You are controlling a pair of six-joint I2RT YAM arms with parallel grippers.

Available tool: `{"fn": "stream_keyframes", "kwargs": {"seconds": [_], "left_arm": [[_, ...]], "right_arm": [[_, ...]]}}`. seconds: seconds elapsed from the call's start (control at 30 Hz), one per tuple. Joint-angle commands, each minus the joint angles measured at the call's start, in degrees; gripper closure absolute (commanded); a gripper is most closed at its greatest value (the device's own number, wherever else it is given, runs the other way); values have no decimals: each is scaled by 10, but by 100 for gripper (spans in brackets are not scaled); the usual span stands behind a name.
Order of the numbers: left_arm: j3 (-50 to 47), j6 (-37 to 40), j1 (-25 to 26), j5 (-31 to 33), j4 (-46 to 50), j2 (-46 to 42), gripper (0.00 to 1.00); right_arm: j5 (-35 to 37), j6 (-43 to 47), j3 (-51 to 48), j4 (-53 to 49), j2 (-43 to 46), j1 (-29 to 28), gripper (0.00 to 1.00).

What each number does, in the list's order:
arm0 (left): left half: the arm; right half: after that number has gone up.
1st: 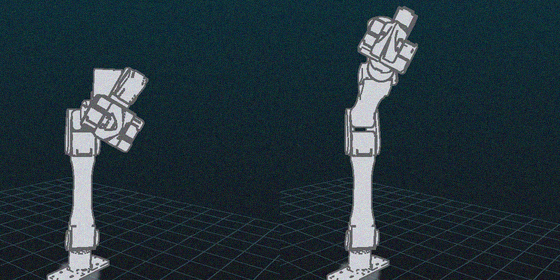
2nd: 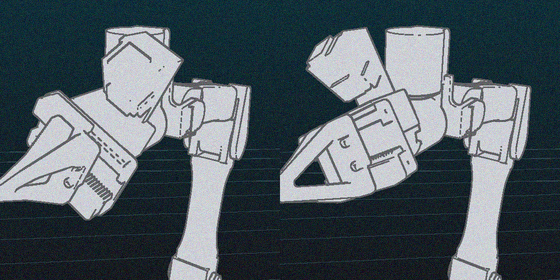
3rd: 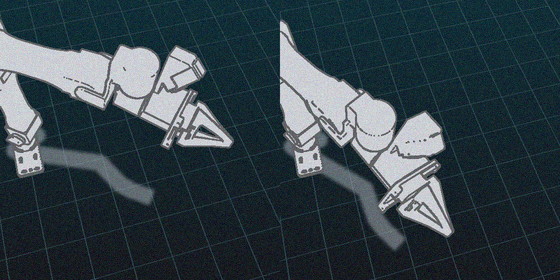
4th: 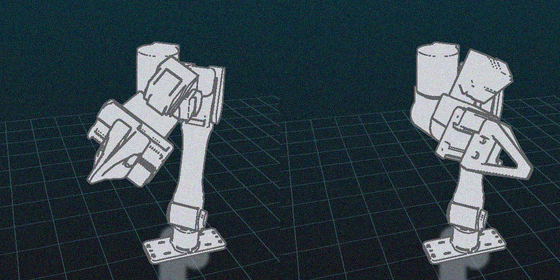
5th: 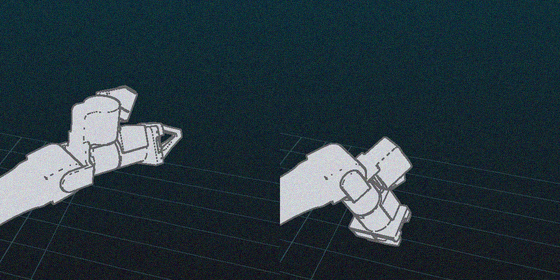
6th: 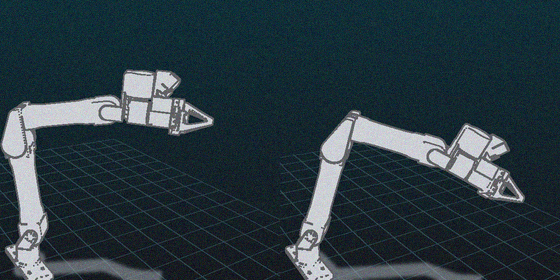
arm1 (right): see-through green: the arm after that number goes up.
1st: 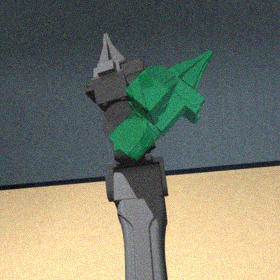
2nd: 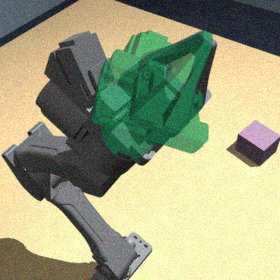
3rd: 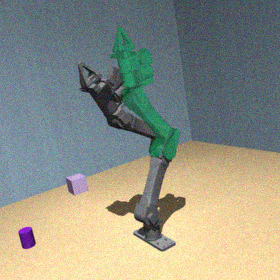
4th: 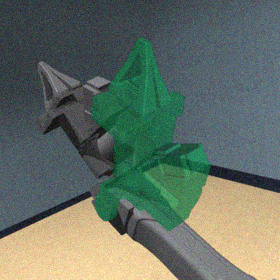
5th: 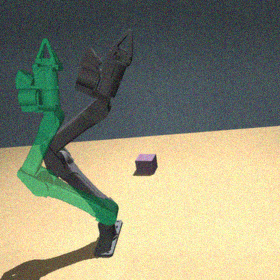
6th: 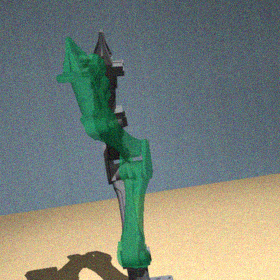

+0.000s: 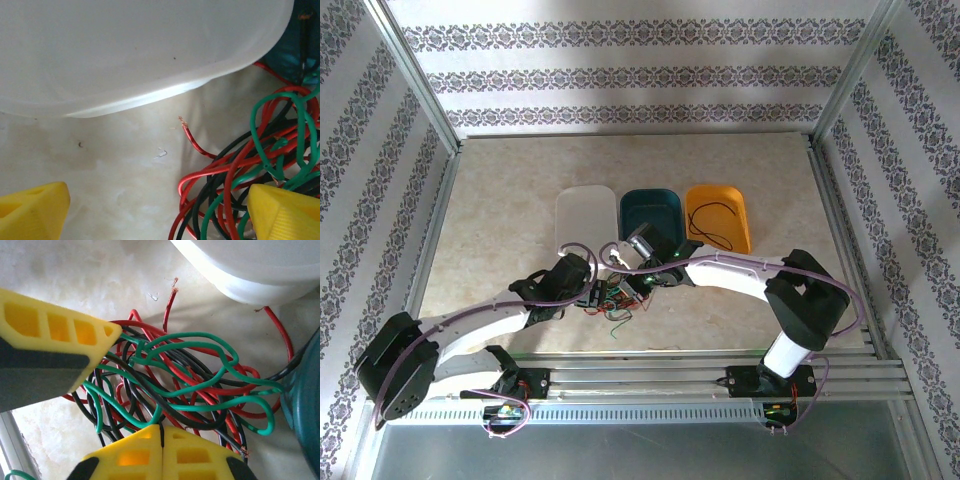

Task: Untangle the cables

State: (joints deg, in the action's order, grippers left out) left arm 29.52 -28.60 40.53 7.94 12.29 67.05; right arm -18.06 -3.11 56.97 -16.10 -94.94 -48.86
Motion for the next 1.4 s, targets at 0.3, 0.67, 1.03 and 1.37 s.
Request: {"fn": "stream_keyframes", "kwargs": {"seconds": [0.3, 0.67, 1.03, 1.37], "left_arm": [[28, 34, -4, -58, -40, 55, 12], [39, 50, -4, -68, -57, 99, 16], [41, 50, -4, -47, -47, 134, 20], [44, 49, -4, -38, -44, 176, 21]], "right_arm": [[0, -21, -49, -7, 81, 22, 100], [-17, -36, -66, 0, 65, 30, 68], [24, -48, -80, 7, 142, 32, 100], [137, -49, -23, 10, 282, 48, 100]]}}
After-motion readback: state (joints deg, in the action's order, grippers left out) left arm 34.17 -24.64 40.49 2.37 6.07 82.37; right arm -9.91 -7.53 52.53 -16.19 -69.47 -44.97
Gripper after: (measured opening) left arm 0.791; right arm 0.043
